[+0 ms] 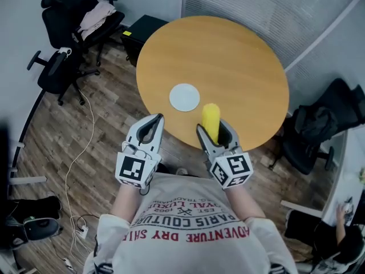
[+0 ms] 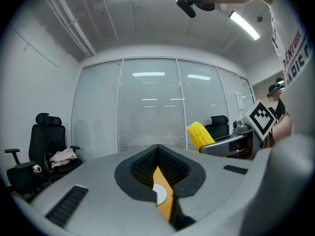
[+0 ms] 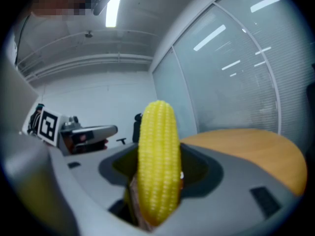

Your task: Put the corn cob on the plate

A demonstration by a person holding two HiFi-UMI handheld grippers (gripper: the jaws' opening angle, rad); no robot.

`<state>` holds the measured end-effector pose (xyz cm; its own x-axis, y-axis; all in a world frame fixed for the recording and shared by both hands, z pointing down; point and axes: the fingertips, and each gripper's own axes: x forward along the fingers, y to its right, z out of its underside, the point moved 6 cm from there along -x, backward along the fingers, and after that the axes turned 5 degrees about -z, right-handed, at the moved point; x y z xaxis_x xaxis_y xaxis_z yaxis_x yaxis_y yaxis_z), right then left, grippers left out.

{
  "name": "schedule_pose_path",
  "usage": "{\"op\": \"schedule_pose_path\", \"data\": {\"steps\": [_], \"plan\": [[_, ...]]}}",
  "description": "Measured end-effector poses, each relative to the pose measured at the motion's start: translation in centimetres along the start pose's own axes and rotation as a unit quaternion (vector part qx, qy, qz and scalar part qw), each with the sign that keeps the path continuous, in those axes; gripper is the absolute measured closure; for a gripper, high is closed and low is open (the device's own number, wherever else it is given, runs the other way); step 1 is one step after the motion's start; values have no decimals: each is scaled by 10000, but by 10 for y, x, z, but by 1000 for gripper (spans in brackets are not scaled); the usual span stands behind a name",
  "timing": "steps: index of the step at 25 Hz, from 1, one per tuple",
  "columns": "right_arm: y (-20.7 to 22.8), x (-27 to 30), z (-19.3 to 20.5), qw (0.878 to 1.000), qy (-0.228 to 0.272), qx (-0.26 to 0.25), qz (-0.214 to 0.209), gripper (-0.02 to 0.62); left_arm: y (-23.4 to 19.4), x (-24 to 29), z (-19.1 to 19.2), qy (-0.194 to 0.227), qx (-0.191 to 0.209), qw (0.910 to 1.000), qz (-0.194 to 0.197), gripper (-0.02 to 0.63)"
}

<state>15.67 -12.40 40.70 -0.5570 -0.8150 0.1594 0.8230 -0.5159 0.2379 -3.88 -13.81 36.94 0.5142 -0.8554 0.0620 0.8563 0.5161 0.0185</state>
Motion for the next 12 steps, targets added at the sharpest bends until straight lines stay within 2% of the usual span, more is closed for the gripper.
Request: {"op": "schedule_pose_path", "data": {"steps": [6,12], "plan": [[20,25,5,9995,-180,108,218,329,-18,37,10,-103,-9,9997,235,574],[38,64,8,9974,-367,276,548,328,-48,90,13,-159,29,9971,746,574]]}}
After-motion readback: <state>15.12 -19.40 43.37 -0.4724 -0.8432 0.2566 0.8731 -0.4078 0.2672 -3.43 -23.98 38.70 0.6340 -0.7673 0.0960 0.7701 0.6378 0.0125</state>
